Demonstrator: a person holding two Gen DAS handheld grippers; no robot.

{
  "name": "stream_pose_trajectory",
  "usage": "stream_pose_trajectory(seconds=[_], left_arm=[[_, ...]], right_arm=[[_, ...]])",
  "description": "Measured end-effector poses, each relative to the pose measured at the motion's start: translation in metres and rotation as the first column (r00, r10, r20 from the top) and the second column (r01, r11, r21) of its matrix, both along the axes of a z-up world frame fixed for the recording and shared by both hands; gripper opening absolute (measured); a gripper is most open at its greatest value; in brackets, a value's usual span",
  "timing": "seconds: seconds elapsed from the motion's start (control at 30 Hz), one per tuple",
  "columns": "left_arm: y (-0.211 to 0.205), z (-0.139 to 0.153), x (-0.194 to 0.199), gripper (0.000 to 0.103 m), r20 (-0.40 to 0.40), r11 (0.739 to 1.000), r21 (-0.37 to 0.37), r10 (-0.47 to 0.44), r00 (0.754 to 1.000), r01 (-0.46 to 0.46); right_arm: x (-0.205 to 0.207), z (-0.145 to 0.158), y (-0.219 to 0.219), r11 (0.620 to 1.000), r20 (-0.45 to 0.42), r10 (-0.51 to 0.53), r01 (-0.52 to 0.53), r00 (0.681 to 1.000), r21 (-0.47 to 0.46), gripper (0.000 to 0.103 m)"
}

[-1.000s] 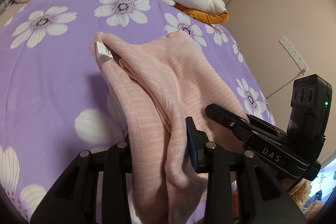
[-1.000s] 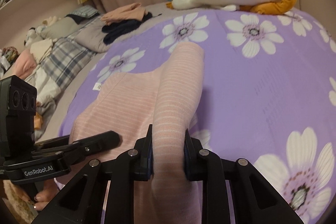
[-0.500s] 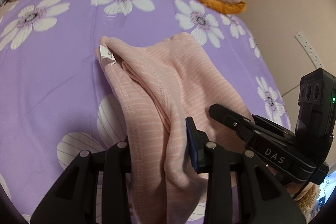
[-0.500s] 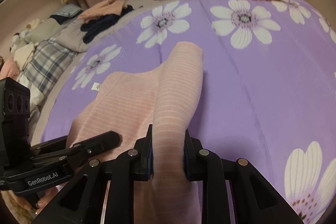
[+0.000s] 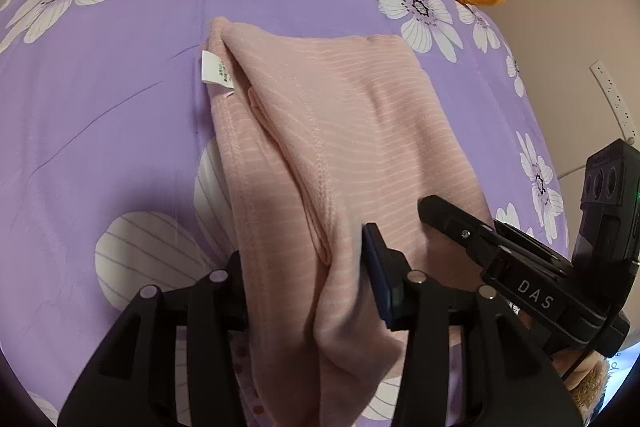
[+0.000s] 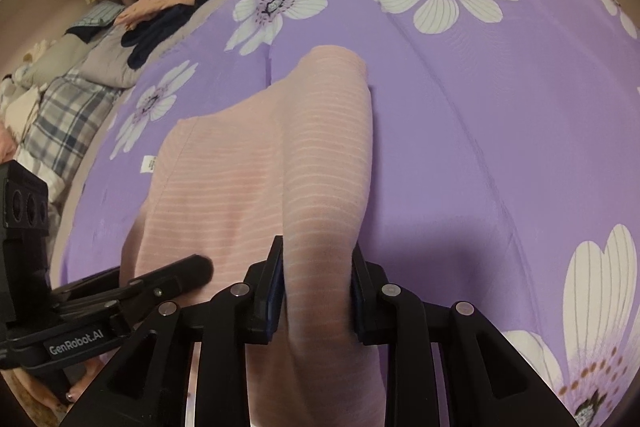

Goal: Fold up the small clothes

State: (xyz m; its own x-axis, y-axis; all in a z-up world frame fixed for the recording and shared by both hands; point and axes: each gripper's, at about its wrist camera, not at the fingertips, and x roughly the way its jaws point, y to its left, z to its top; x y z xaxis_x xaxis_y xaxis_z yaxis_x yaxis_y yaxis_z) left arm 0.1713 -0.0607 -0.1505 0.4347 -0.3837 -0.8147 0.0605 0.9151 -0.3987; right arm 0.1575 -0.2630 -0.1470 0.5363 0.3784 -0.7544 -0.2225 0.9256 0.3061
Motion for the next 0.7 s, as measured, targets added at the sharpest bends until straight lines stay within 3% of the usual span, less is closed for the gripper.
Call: stream_pose_trajectory(seconds=[0.1,0.2,0.43,0.57,0.7], left_arm=[[0.002,0.008,-0.003,0.052,0.003,1.000,0.006,0.006,1.000,-0.006],[0.004,0.026,-0.012,0.072,0.039,1.000,0.021,0.014,0.999,-0.015],[0.009,0.090,-0.051,0.101,0.212,0.995,0.090,0.022,0.977,-0.042],[0.011,0.117,-0.074,0.102,0.285,0.991,0.114,0.034,0.958,-0.069],[0.011,0.126,-0.089,0.102,0.301,0.982,0.153,0.056,0.952,-0.106]], right_arm=[[-0.001,0.002,0.000,1.000,-0.011,-0.015,0.015,1.000,-0.023,0.034],[-0.008,0.009,0.000,0.998,-0.014,-0.031,0.031,0.999,-0.052,0.039],[-0.037,0.054,-0.005,0.999,0.119,-0.030,0.035,0.992,-0.040,0.075],[-0.058,0.081,-0.006,0.999,0.198,-0.023,0.030,0.980,-0.032,0.080],[-0.077,0.100,-0.005,0.998,0.245,-0.034,0.044,0.969,-0.035,0.081]])
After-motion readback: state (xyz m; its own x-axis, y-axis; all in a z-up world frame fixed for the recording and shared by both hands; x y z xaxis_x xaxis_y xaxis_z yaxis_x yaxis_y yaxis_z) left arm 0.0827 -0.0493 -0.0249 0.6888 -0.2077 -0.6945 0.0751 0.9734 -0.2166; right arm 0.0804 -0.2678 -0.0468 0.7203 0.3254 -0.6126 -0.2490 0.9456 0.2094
